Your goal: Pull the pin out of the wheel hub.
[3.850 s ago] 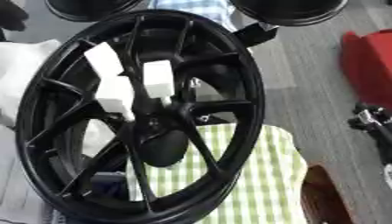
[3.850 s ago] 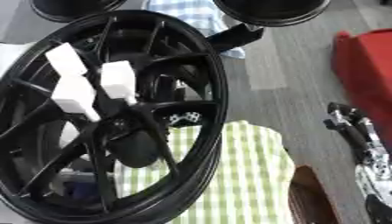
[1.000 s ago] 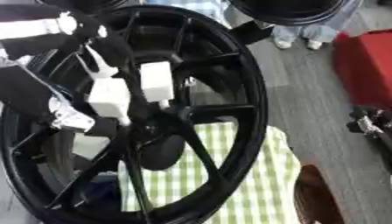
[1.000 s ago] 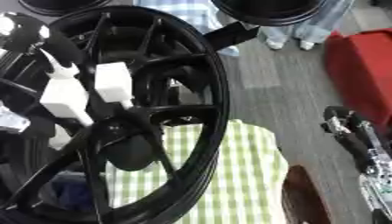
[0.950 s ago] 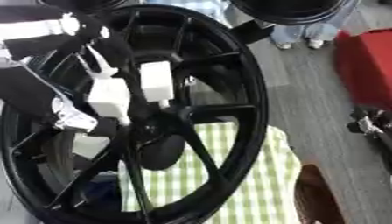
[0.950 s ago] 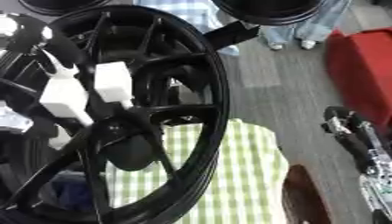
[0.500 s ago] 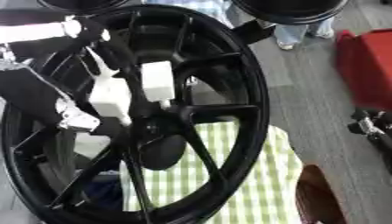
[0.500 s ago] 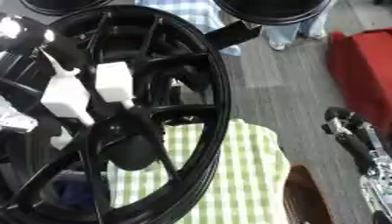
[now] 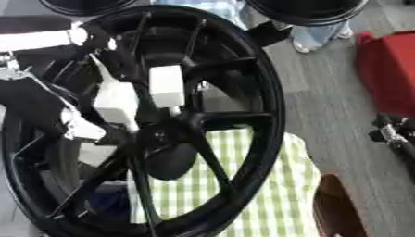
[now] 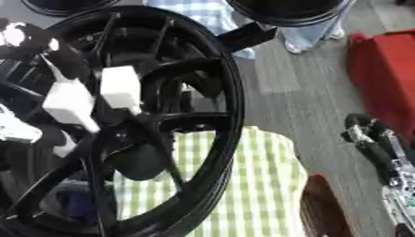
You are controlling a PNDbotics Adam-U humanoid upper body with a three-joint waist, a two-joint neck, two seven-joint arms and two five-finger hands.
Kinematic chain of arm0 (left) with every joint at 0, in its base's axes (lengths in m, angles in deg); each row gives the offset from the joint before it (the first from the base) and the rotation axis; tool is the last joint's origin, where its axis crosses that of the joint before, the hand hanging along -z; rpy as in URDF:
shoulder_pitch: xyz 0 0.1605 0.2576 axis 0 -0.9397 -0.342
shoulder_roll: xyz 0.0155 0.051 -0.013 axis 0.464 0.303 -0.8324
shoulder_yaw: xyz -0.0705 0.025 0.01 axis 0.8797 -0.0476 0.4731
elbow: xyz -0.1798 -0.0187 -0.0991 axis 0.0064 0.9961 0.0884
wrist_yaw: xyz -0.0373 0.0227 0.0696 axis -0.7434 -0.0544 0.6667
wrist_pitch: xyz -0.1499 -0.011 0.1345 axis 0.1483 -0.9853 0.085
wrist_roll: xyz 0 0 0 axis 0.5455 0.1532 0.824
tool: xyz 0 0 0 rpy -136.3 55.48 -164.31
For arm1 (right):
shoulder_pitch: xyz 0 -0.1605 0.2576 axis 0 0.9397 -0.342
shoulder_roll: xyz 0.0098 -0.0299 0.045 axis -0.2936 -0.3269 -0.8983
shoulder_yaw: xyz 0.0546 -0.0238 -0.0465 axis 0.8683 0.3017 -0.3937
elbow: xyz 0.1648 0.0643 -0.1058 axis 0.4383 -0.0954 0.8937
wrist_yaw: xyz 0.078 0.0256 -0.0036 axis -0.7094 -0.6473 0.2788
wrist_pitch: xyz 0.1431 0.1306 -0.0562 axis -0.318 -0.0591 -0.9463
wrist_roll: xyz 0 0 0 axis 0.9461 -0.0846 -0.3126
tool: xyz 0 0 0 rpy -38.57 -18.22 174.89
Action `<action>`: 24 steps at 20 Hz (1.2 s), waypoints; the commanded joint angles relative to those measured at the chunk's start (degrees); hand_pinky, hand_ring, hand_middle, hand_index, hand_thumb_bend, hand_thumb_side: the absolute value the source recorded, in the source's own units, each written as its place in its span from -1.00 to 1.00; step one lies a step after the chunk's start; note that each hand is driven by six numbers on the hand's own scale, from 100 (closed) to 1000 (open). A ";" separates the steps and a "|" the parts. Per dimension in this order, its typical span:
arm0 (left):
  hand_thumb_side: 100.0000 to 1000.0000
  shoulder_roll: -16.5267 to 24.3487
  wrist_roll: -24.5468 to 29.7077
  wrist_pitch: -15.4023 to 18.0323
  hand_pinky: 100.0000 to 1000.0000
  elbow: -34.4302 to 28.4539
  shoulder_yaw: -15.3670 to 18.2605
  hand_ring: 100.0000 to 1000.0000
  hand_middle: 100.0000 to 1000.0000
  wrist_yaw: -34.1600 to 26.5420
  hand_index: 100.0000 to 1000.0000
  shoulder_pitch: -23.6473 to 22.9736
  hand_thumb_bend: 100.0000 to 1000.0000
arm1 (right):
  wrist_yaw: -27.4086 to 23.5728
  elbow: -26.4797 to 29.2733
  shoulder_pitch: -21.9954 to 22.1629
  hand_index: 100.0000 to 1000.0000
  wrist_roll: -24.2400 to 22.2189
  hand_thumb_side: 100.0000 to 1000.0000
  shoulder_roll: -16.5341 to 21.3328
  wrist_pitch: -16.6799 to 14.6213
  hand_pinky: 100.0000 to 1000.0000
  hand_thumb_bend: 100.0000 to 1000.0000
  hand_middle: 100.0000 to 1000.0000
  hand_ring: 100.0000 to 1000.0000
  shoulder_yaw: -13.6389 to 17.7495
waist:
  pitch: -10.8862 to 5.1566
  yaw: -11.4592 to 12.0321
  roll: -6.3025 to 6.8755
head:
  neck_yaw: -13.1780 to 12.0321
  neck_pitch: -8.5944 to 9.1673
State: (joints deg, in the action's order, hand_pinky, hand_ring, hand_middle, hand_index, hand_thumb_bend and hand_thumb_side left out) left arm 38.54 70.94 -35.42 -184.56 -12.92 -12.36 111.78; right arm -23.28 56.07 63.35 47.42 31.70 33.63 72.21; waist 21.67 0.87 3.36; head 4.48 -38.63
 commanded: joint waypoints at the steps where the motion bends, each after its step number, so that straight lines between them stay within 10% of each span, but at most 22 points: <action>1: -0.72 1.06 0.65 -0.56 0.34 -0.39 0.62 0.47 0.33 1.16 0.54 0.42 0.15 | 0.22 0.96 -0.38 0.44 -0.07 -0.09 1.02 -0.16 0.30 -0.68 0.22 0.15 0.07 | -0.79 -0.06 -0.25 | -0.27 0.78; 24: -1.00 3.32 3.00 3.12 0.28 -0.39 2.28 0.40 0.18 7.30 0.47 -1.21 -0.05 | 0.26 0.52 -0.18 0.44 -0.41 -0.06 0.94 -0.05 0.30 -0.72 0.22 0.15 -0.26 | -0.82 0.13 -0.20 | -0.37 0.59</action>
State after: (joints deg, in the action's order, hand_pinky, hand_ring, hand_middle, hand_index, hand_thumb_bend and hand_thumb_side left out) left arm 39.72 73.43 -32.73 -184.50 -11.92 -5.55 110.14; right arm -23.28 56.03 63.38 47.19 31.69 33.63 71.86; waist 21.95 0.92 3.36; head 4.15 -38.63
